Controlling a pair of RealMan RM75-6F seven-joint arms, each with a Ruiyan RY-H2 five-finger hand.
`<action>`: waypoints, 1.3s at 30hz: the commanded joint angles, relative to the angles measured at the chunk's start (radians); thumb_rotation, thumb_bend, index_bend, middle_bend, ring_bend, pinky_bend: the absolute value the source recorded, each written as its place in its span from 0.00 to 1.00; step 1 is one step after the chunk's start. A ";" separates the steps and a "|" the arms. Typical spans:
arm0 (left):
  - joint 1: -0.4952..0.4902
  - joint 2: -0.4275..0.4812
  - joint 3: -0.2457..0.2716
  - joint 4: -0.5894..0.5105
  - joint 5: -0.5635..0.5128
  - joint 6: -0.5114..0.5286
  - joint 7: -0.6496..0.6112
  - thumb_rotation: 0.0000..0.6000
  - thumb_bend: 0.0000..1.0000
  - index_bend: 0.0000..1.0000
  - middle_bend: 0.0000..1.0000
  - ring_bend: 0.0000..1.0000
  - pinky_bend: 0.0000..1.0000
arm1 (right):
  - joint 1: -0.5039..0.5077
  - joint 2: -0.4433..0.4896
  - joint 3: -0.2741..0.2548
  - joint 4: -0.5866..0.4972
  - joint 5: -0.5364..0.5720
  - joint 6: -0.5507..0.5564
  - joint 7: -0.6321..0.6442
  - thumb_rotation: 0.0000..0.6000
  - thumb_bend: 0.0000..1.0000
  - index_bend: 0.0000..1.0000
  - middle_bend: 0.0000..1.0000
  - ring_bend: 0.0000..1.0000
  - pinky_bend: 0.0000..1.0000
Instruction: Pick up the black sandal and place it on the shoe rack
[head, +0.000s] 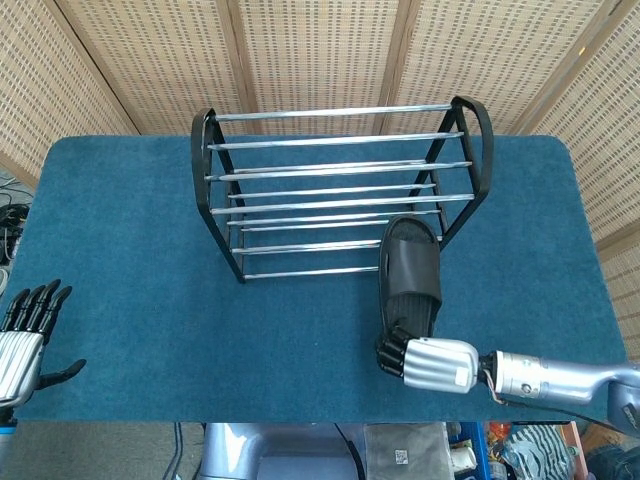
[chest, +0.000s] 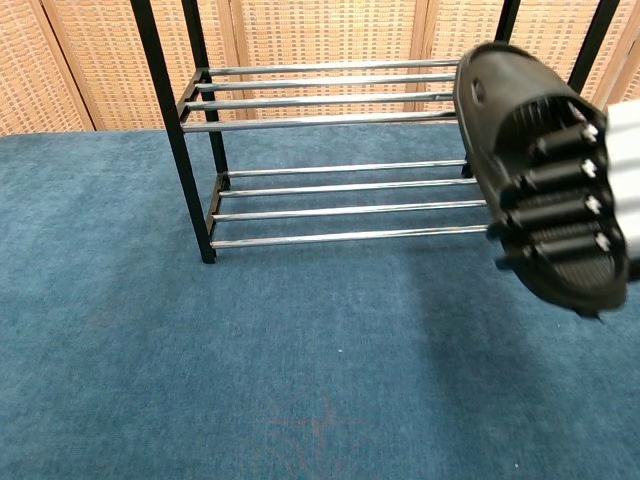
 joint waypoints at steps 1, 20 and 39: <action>-0.004 0.004 -0.007 -0.001 -0.013 -0.007 -0.010 1.00 0.02 0.00 0.00 0.00 0.00 | 0.059 0.046 0.034 -0.041 0.013 -0.057 0.034 1.00 0.82 0.64 0.58 0.47 0.45; -0.037 0.010 -0.031 -0.006 -0.084 -0.077 -0.013 1.00 0.02 0.00 0.00 0.00 0.00 | 0.248 0.046 0.121 0.004 0.111 -0.329 0.173 1.00 0.87 0.64 0.55 0.47 0.45; -0.055 0.009 -0.038 0.000 -0.116 -0.111 -0.017 1.00 0.02 0.00 0.00 0.00 0.00 | 0.322 -0.003 0.168 0.089 0.191 -0.415 0.148 1.00 0.57 0.27 0.16 0.15 0.23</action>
